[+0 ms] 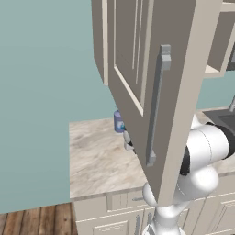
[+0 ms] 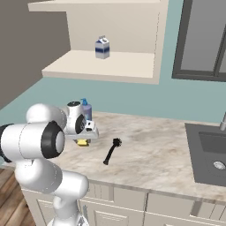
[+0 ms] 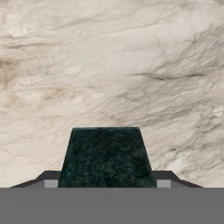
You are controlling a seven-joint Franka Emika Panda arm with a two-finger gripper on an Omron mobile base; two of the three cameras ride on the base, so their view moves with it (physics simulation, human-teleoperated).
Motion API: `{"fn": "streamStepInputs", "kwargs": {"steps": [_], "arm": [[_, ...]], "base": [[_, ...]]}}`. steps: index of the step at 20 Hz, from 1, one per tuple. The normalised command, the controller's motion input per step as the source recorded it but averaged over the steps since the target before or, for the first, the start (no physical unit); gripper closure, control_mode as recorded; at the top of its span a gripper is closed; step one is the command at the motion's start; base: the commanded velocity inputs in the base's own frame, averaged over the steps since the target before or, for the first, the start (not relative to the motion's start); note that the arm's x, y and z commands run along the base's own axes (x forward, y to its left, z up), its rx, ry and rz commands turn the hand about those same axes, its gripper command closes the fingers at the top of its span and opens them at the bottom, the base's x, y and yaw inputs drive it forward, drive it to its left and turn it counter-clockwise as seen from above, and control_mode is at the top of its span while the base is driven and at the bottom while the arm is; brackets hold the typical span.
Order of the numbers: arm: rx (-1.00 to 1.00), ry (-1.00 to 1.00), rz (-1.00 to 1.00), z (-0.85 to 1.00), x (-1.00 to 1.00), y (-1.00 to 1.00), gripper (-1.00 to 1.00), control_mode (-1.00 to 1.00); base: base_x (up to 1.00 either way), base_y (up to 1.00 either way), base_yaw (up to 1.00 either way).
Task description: Pick the sponge and dish brush from the cabinet and place them on the counter.
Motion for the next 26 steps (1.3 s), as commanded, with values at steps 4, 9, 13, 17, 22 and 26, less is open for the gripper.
{"fn": "streamStepInputs", "kwargs": {"steps": [4,9,13,17,22,26], "arm": [[0.00,0.00,0.00,0.00,-0.07,0.00,-1.00,-1.00],[0.00,0.00,0.00,0.00,-0.09,0.00,-1.00,-1.00],[0.00,0.00,0.00,0.00,-0.04,0.00,-1.00,-1.00],[0.00,0.00,-0.01,0.00,-0.01,0.00,-1.00,-1.00],[0.00,0.00,-0.02,0.00,-0.03,0.00,-1.00,-1.00],[0.00,0.00,-0.02,0.00,-0.15,0.00,-1.00,-1.00]], "base": [[0.00,0.00,0.00],[0.00,0.00,0.00],[0.00,0.00,0.00],[0.00,0.00,0.00],[0.00,0.00,0.00],[0.00,0.00,0.00]]}}
